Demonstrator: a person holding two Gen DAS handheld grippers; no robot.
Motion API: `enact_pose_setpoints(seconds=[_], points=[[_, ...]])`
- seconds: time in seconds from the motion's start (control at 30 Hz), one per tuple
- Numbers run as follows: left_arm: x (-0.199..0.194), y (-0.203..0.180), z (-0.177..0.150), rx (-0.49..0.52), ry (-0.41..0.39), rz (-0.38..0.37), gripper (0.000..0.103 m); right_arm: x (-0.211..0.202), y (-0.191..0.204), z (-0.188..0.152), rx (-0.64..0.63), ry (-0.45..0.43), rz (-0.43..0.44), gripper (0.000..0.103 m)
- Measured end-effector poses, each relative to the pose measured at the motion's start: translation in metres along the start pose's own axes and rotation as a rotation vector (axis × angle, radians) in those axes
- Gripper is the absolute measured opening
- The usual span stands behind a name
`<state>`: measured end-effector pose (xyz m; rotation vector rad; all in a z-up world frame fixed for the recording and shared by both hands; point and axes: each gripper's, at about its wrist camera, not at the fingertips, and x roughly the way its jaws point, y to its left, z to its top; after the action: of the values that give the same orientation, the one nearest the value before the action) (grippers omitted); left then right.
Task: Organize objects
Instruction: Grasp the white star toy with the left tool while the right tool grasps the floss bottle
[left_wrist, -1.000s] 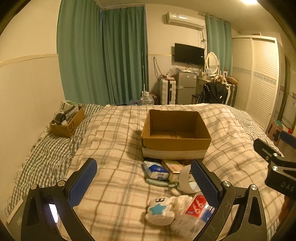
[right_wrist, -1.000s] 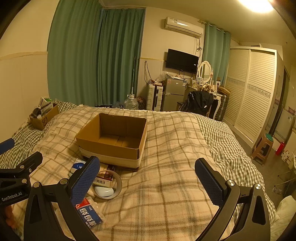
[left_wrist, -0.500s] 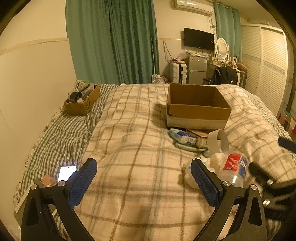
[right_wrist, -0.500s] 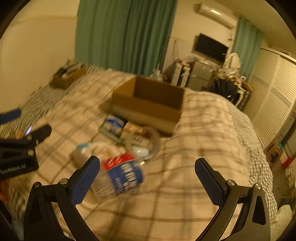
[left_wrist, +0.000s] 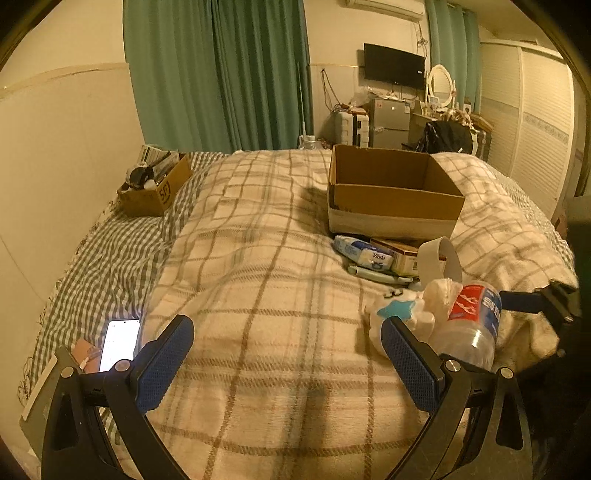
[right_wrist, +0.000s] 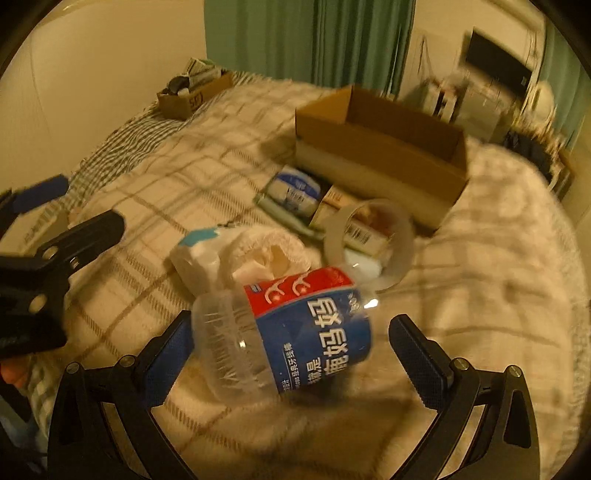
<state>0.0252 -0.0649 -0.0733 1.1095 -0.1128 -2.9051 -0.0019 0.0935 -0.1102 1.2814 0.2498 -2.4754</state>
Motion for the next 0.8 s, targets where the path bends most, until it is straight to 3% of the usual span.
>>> enact_pose_setpoints(seconds=[0.1, 0.2, 0.3, 0.47, 0.8], points=[[0.003, -0.001, 0.000, 0.003, 0.009, 0.002, 0.103, 0.010, -0.008, 0.004, 0.039, 0.031, 0.043, 0.101], [0.005, -0.003, 0.000, 0.012, 0.014, 0.004, 0.103, 0.000, -0.005, 0.001, 0.029, -0.005, 0.031, 0.099], [0.008, -0.007, 0.001, 0.027, 0.022, -0.007, 0.103, -0.023, -0.005, 0.000, 0.018, -0.065, -0.049, 0.099], [0.016, -0.029, 0.000, 0.071, 0.051, -0.065, 0.103, -0.056, -0.023, 0.005, -0.005, -0.142, -0.265, 0.099], [0.046, -0.067, 0.006, 0.137, 0.143, -0.160, 0.099, -0.058, -0.045, 0.002, 0.071, -0.144, -0.247, 0.099]])
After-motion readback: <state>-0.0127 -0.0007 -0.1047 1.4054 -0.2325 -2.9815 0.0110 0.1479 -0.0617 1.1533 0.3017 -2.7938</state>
